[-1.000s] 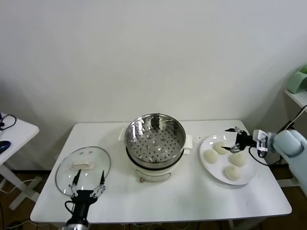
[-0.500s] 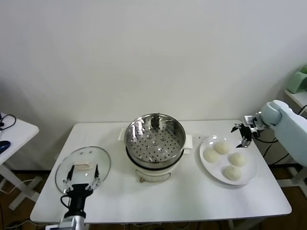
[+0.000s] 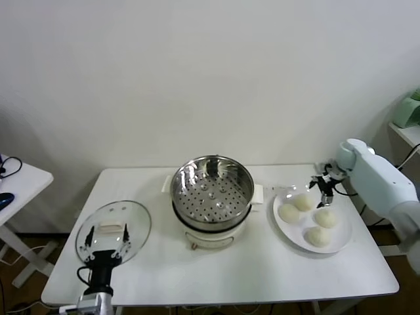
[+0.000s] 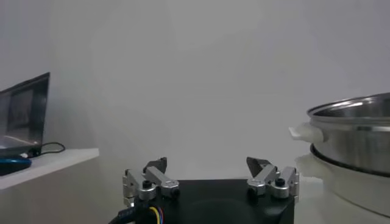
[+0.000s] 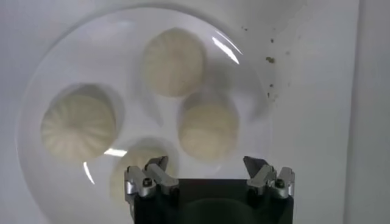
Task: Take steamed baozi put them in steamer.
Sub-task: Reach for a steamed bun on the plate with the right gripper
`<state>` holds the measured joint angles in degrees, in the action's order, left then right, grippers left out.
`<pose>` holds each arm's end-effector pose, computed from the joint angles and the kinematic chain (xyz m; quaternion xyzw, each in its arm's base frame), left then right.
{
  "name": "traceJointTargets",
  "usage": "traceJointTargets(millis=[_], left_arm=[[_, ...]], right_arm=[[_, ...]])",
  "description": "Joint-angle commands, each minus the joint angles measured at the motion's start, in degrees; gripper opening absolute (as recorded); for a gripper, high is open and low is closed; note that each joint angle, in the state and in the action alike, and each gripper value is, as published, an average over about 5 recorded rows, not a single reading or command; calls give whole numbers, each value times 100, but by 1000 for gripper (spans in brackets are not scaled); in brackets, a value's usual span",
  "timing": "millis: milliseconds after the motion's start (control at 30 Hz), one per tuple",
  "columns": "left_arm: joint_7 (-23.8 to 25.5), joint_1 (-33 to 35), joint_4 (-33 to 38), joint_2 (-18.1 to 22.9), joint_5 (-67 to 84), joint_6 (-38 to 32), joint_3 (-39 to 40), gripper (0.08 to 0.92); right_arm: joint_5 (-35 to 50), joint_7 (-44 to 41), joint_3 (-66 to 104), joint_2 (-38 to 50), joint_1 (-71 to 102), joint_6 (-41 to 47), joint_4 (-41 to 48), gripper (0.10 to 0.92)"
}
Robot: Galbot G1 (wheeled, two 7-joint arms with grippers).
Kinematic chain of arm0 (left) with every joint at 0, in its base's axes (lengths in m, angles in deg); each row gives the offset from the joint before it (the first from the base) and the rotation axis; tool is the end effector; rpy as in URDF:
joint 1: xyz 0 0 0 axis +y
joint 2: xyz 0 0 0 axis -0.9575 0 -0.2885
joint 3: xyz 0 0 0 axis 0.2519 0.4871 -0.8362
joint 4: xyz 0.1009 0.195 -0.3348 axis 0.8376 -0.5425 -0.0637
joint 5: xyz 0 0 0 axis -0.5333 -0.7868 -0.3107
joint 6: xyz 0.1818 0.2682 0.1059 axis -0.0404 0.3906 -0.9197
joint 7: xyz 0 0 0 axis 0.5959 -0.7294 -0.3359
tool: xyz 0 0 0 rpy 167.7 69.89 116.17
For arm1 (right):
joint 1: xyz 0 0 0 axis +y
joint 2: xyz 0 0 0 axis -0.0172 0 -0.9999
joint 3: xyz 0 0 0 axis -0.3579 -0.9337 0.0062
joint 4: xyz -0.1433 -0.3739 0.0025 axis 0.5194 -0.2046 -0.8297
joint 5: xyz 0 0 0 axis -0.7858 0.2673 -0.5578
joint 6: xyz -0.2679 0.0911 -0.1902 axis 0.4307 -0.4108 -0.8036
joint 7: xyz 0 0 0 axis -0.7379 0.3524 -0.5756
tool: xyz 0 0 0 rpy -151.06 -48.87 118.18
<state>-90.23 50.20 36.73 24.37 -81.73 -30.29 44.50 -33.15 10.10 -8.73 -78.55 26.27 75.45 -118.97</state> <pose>0.1136 0.0617 -0.3981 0.0976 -0.9910 -0.0908 0.0134 0.6300 -0.2406 -0.2386 0.4917 -0.5312 0.5374 0.4327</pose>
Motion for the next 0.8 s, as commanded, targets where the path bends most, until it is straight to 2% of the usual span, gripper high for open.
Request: traceJointTargets(millis=[33,500,800], left_arm=[[-82,-13,18,-3,-35,13,-2,823],[-91,22,-26,31,-107,-50,25,823],[-99,34,-30,49,-101,-50,33,823]], right_arm=[[-197,67,183,-358,41,-45,399,823],[-602,168,478,-516,81,-67,633,817],[-650,178,574,-540,120,-65,663,725]])
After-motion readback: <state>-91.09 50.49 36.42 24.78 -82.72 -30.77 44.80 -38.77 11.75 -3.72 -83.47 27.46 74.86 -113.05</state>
